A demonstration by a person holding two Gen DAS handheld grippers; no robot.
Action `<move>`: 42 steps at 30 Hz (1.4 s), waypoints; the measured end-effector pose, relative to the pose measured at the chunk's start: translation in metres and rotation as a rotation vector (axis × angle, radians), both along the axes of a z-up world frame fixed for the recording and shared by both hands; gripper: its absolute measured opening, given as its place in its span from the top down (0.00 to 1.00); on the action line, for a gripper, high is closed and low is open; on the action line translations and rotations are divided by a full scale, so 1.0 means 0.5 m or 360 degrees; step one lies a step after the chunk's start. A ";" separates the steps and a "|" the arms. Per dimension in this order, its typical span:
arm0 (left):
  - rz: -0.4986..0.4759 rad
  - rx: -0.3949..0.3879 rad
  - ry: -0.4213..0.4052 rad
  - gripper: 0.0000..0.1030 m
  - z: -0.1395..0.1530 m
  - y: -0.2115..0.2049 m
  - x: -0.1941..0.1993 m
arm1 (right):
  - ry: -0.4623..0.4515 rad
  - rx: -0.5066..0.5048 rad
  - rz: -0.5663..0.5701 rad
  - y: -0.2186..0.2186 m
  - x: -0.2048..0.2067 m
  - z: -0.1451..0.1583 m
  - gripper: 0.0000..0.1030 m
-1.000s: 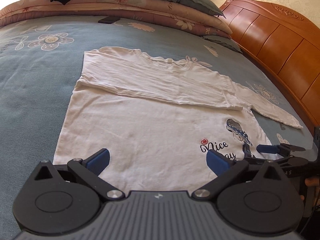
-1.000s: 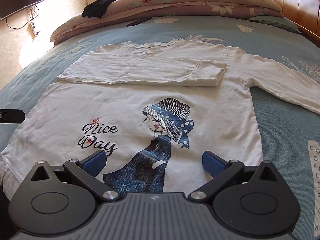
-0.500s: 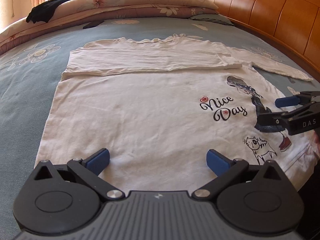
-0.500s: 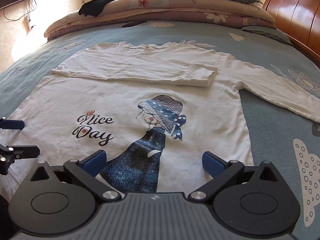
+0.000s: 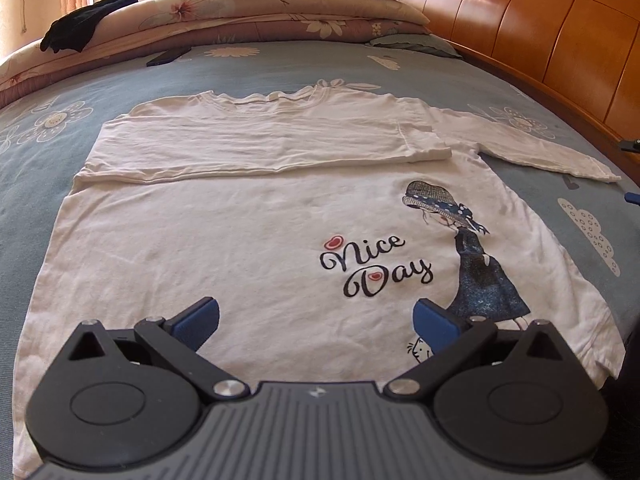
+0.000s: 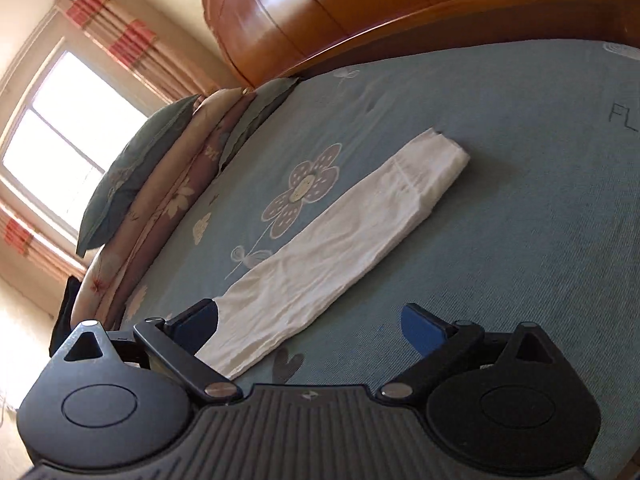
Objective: Fold clothes
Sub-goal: 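Lower the open right gripper onto the white sleeve cuff, then close the right gripper on the sleeve cuff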
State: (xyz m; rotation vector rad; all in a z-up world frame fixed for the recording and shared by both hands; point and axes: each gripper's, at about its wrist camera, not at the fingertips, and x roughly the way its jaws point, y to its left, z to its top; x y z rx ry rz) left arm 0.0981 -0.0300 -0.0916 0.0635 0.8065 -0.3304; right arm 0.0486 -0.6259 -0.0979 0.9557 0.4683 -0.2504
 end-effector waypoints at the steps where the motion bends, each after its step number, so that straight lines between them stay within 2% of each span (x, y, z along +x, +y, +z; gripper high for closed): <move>1: 0.0000 0.0007 0.0010 0.00 -0.002 -0.005 0.001 | -0.0026 0.0085 -0.0059 -0.040 -0.002 -0.015 0.05; 4: 0.0002 0.0027 0.0038 0.00 -0.008 -0.021 0.006 | -0.0026 0.0195 -0.0212 -0.114 0.002 -0.050 0.07; 7: 0.0024 0.0035 0.0057 0.00 -0.009 -0.024 0.012 | -0.0073 0.0251 -0.0246 -0.144 0.016 -0.068 0.12; 12: 0.0079 -0.0006 0.0094 0.00 -0.011 -0.026 0.027 | -0.0034 0.0208 -0.0197 -0.164 0.065 -0.078 0.20; 16: 0.0095 0.0002 0.0103 0.00 -0.015 -0.035 0.031 | -0.0110 0.0236 -0.0194 -0.188 0.087 -0.090 0.22; 19: 0.0087 0.0013 0.0097 0.00 -0.016 -0.041 0.031 | -0.0142 0.0238 -0.0194 -0.203 0.099 -0.100 0.28; 25: 0.0091 0.0024 0.0100 0.00 -0.018 -0.046 0.039 | -0.0082 0.0164 -0.0151 -0.209 0.126 -0.108 0.53; 26: 0.0092 0.0026 0.0101 0.00 -0.018 -0.047 0.041 | -0.0059 0.0155 -0.0150 -0.213 0.123 -0.110 0.64; 27: 0.0092 0.0028 0.0101 0.00 -0.018 -0.048 0.042 | -0.0017 0.0152 -0.0158 -0.215 0.123 -0.112 0.85; 28: 0.0090 0.0031 0.0099 0.00 -0.019 -0.048 0.042 | 0.0015 0.0151 -0.0164 -0.217 0.122 -0.115 0.93; 33: 0.0100 0.0031 0.0102 0.00 -0.016 -0.043 0.041 | 0.0077 0.0074 -0.0158 -0.200 0.126 -0.093 0.93; 39: 0.0161 0.0045 0.0122 0.00 -0.009 -0.027 0.039 | 0.0213 -0.0206 -0.0070 -0.138 0.170 0.000 0.94; 42: 0.0200 0.0060 0.0133 0.00 -0.003 -0.019 0.036 | 0.0232 -0.0322 -0.0001 -0.100 0.191 0.055 0.94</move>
